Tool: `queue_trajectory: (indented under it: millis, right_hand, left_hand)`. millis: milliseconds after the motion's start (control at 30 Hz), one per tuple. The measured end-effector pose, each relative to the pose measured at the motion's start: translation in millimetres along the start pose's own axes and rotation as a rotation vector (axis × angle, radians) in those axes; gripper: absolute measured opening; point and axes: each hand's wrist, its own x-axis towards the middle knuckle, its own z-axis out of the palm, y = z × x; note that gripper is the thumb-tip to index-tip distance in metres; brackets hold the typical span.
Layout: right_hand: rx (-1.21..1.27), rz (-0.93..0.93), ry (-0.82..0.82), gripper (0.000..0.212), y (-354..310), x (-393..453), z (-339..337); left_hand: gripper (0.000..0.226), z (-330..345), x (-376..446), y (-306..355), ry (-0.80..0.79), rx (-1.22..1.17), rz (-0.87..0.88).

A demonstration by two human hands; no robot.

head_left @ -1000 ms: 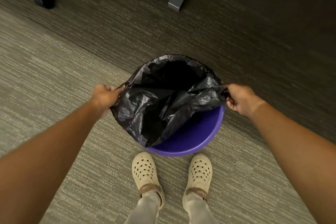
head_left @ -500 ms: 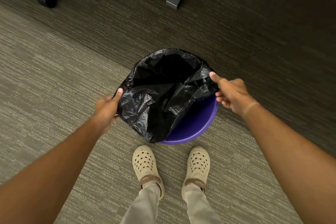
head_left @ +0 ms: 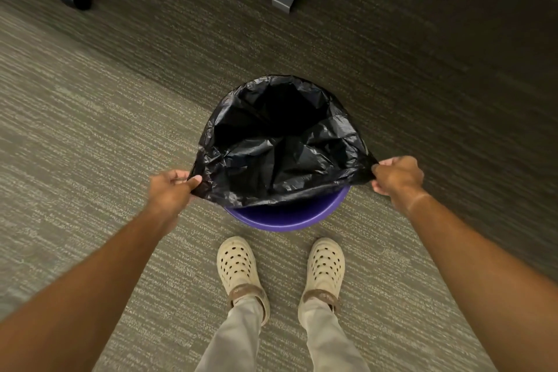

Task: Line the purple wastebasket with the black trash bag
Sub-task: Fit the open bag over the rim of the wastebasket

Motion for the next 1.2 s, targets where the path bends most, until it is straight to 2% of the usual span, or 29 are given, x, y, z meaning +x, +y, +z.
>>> queue_trajectory:
  millis: [67, 200, 300, 400, 467, 533, 600, 667, 767, 900, 1033, 1200]
  right_hand:
    - [0.057, 0.036, -0.07, 0.004, 4.9, -8.2, 5.6]
    - [0.212, 0.124, -0.303, 0.008, 6.1, -29.0, 13.1]
    - [0.215, 0.171, -0.368, 0.005, 10.5, -39.5, 14.5]
    - [0.133, 0.139, -0.305, 0.007, 17.3, -39.6, 17.3]
    - [-0.064, 0.035, -0.145, 0.007, 20.8, -35.5, 18.0]
    - [-0.155, -0.03, -0.034, 0.005, 23.1, -31.9, 17.1]
    - [-0.016, 0.059, -0.07, 0.002, 22.7, -30.4, 16.1]
    - [0.322, 0.273, -0.206, 0.008, 18.8, -31.4, 16.6]
    - [0.585, 0.425, -0.298, 0.014, 16.3, -33.7, 18.6]
    - [0.675, 0.509, -0.335, 0.025, 29.8, -28.3, 24.3]
    - [0.625, 0.517, -0.375, 0.032, 43.5, -19.8, 31.3]
    - [0.585, 0.465, -0.319, 0.024, 46.7, -20.2, 35.6]
  left_hand:
    - [0.011, 4.4, -4.4, -3.9, -0.065, -0.029, -0.047]
    - [0.016, 13.7, -18.3, -10.9, -0.121, -0.107, -0.141]
    - [0.017, 18.1, -21.9, -17.7, -0.149, -0.057, -0.205]
    - [0.013, 21.2, -21.6, -26.1, -0.144, 0.039, -0.209]
    - [0.012, 21.7, -22.9, -29.7, -0.069, 0.201, -0.106]
    - [0.016, 23.7, -25.2, -32.2, 0.023, 0.283, -0.048]
    - [0.012, 26.7, -28.1, -32.2, 0.028, 0.202, -0.103]
    - [0.012, 29.8, -30.8, -29.7, -0.06, -0.023, -0.277]
    - [0.028, 33.2, -36.7, -29.3, -0.2, -0.177, -0.409]
    - [0.02, 39.3, -45.9, -32.1, -0.201, -0.257, -0.493]
    - [0.019, 42.8, -45.4, -37.7, -0.196, -0.333, -0.555]
    - [0.018, 45.6, -42.8, -54.8, -0.169, -0.086, -0.466]
